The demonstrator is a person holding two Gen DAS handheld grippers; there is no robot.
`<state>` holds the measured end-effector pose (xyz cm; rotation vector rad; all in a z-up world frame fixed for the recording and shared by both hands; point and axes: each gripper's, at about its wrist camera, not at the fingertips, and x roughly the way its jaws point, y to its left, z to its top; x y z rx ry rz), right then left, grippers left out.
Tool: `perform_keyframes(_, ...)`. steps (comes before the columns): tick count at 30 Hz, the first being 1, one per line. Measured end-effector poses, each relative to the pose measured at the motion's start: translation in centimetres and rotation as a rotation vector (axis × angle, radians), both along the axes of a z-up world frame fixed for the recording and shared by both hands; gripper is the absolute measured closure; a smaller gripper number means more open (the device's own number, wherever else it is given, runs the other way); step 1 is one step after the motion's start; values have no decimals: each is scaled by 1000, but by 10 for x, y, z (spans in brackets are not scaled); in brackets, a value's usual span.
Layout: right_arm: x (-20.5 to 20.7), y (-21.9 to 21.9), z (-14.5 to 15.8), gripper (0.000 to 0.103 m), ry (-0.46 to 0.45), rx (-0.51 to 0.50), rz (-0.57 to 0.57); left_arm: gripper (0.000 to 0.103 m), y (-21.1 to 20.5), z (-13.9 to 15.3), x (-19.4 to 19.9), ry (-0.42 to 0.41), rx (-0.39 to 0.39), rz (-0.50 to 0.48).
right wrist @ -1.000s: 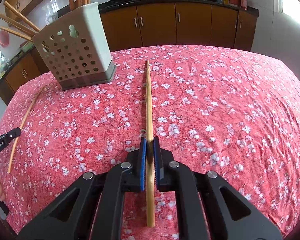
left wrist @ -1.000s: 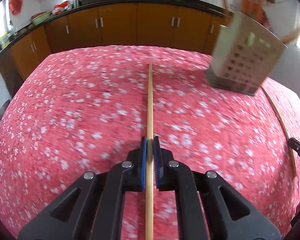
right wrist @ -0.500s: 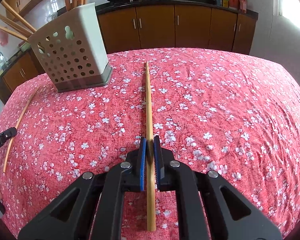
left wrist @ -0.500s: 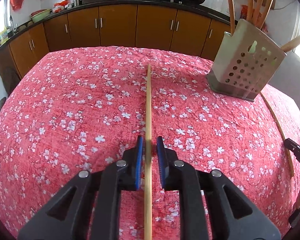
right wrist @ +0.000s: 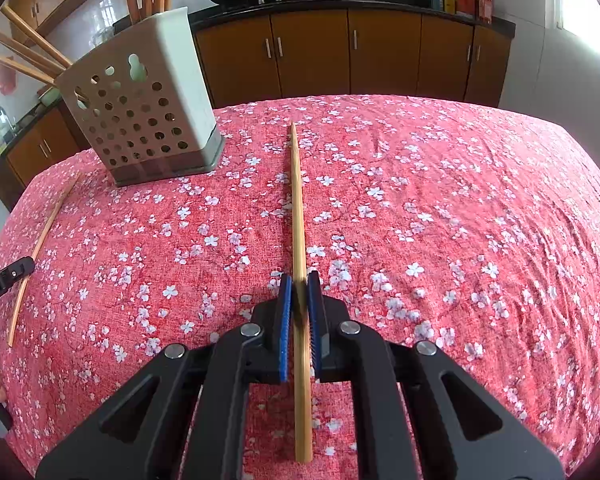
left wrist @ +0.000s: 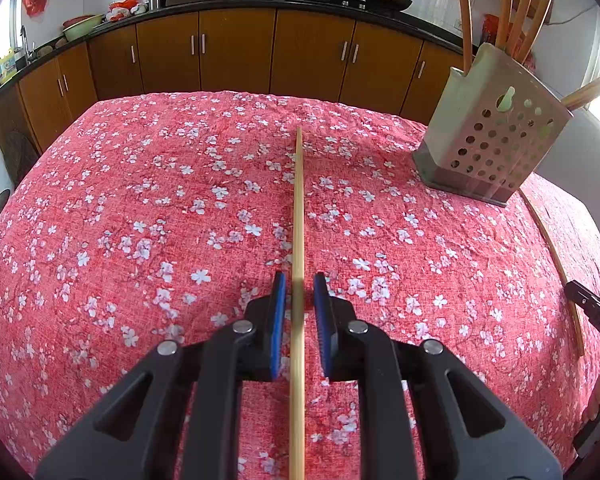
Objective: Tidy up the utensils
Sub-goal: 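Hold the last chopsticks closed in both tools on the cloth, then lift both held chopsticks upright and carry them over the holder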
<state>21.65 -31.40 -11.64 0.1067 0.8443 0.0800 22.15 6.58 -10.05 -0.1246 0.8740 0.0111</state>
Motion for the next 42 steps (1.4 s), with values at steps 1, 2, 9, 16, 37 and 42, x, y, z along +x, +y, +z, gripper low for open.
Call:
perform_keyframes(1,0,0,0,94,0,1,0,87,0,0,0,3,1,0)
perform_keyframes(2,0,1,0,94,0,3,0,87,0,0,0,3,0,0)
perform_keyframes(9,-1,1,0,93,0,7,-3,87,0,0,0,4,0,-1)
perform_keyframes(16,0,1,0,93,0,6,-3,87,0,0,0,4,0,-1)
perform_keyframes(37,-24,-3,11,95,-33,37,-4,95,-1,8,-29,12,50,-22)
perform_keyframes(42,-36,-9,42,95,-141,51,-21,95,3,45,-38,-84,34,-13)
